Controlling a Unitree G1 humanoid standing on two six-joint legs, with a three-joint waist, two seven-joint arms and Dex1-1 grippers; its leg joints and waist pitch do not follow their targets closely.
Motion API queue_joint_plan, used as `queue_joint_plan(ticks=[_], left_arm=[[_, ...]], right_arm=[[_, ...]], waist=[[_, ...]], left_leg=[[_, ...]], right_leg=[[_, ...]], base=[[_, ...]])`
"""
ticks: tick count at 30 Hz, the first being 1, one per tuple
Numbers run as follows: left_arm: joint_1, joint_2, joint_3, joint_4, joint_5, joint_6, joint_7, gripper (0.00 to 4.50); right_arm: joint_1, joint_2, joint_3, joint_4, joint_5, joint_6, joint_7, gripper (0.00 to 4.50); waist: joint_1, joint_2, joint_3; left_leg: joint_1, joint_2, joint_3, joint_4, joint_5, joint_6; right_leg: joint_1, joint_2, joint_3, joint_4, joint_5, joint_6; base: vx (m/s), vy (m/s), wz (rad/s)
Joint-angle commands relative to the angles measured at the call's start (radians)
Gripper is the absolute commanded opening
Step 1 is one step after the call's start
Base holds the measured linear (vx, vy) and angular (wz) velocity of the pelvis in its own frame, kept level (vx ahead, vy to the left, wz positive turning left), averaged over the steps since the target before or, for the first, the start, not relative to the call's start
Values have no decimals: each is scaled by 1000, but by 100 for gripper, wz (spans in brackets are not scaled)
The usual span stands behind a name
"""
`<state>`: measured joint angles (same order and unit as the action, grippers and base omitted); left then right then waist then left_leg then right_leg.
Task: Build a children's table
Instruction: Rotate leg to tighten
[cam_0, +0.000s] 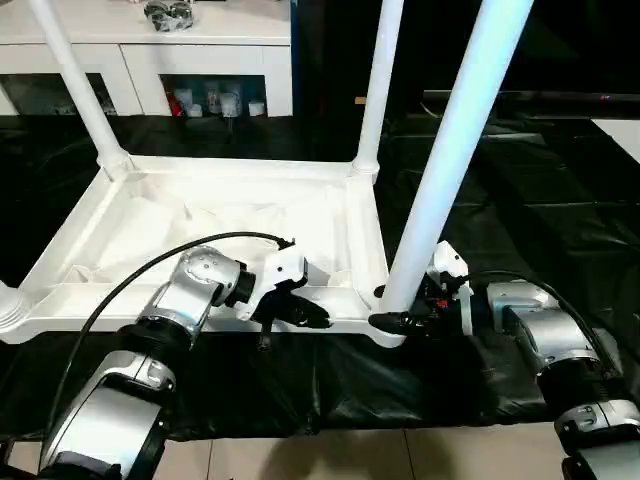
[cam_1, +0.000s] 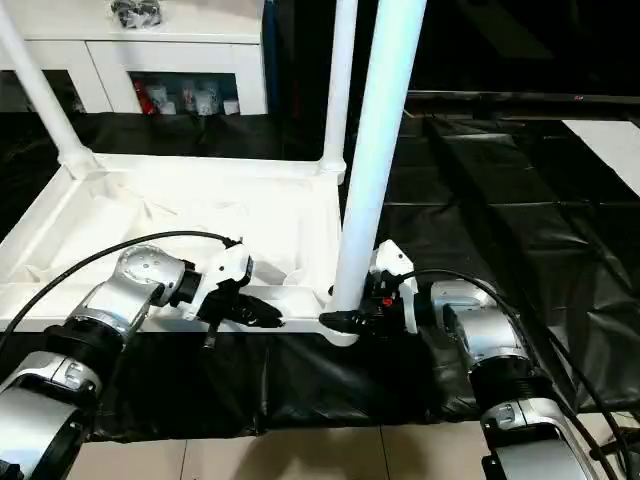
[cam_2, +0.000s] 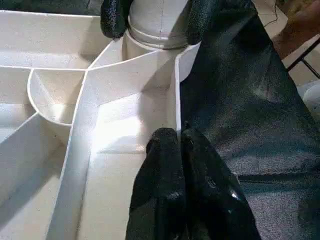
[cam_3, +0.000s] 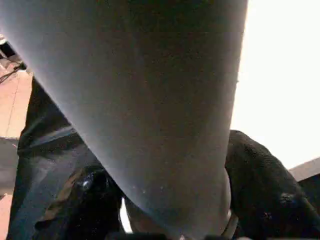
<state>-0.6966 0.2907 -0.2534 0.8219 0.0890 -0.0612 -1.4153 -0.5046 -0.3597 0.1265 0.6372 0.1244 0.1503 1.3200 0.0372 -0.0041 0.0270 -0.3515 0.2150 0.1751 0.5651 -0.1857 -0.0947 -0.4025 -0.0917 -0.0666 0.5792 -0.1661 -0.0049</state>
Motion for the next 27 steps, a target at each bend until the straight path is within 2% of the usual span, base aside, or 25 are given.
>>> queue_joint_plan(ticks=[1, 3, 6, 8, 9, 10, 12, 13, 14, 15, 17, 19, 23, 26, 27], left_arm=[[-16, -45, -40, -12, -9, -11, 14, 0], [-9, -45, -38, -18, -9, -7, 18, 0], [2, -53, -23, -23, -9, 6, 66, 0], [6, -62, -14, -24, 0, 14, 117, 0], [6, -62, -14, -24, 0, 14, 117, 0], [8, -75, -10, -26, 13, 21, 171, 0], [11, -95, -4, -30, 22, 30, 228, 0], [15, -119, 3, -34, 21, 43, 267, 0], [19, -142, 7, -39, 19, 57, 296, 0], [19, -142, 7, -39, 19, 57, 296, 0], [27, -190, 9, -42, 21, 77, 361, 0], [31, -234, 7, -35, 25, 86, 428, 0], [25, -264, 3, -14, 32, 79, 472, 0], [21, -266, -1, -6, 39, 68, 482, 0], [21, -265, -2, -4, 42, 64, 483, 0]], right_arm=[[19, 59, 120, -46, 18, 39, 108, 259], [32, 62, 111, -67, 30, 56, 94, 256], [47, 83, 64, -72, 20, 36, -26, 255], [42, 117, 17, -28, -19, -11, -197, 252], [42, 117, 17, -28, -19, -11, -197, 252], [22, 140, -17, 43, -47, -44, -338, 251], [1, 163, -57, 116, -71, -76, -499, 250], [-9, 182, -97, 148, -58, -73, -587, 249], [-16, 202, -131, 165, -40, -65, -649, 249], [-16, 202, -131, 165, -40, -65, -649, 249], [-12, 243, -154, 163, -30, -60, -724, 248], [-4, 288, -154, 152, -36, -63, -778, 248], [-2, 328, -141, 149, -49, -78, -813, 248], [-12, 335, -137, 170, -58, -109, -837, 248], [-15, 335, -137, 177, -59, -119, -840, 304]], waist=[[2, -6, -47], [3, -7, -47], [5, -7, -46], [0, -6, -41], [-6, -7, -40], [-11, -8, -39], [-23, -5, -35], [-31, -11, -34], [-34, -11, -33], [-37, -11, -35], [-42, -9, -37], [-42, -13, -40], [-39, -13, -41], [-37, -9, -41], [-36, -6, -41]], left_leg=[[-2, 16, 10, -60, -223, 78], [-3, 16, 11, -60, -213, 81], [-2, 17, 11, -60, -215, 79], [0, 16, 10, -65, -257, 61], [2, 13, 7, -67, -290, 45], [1, 12, 3, -69, -306, 34], [6, 9, -2, -69, -344, 13], [6, 5, -5, -68, -363, 9], [7, 5, -6, -69, -372, 10], [9, 4, -6, -68, -374, 12], [1, 8, -8, -72, -364, 24], [1, 7, -4, -71, -352, 34], [-3, 5, 1, -69, -331, 50], [-3, 6, 2, -69, -317, 56], [-2, 5, 2, -69, -317, 56]], right_leg=[[51, -38, 30, -61, -248, -242], [52, -38, 30, -60, -238, -243], [50, -40, 31, -61, -244, -241], [44, -39, 31, -69, -317, -223], [42, -42, 29, -76, -391, -199], [40, -44, 29, -81, -444, -176], [31, -46, 26, -90, -525, -150], [30, -43, 22, -95, -574, -128], [28, -43, 22, -100, -589, -119], [26, -42, 23, -102, -589, -115], [30, -39, 27, -96, -517, -130], [30, -36, 30, -91, -448, -152], [33, -37, 32, -89, -418, -160], [33, -39, 33, -90, -412, -160], [33, -38, 32, -89, -411, -160]], base=[[0, 0, 0], [0, 0, 0], [0, 0, 0], [0, 0, 0], [0, 0, 0], [0, 0, 0], [0, 0, 0], [0, 0, 0], [0, 0, 0], [0, 0, 0], [0, 0, 0], [0, 0, 0], [0, 0, 0], [0, 0, 0], [0, 0, 0]])
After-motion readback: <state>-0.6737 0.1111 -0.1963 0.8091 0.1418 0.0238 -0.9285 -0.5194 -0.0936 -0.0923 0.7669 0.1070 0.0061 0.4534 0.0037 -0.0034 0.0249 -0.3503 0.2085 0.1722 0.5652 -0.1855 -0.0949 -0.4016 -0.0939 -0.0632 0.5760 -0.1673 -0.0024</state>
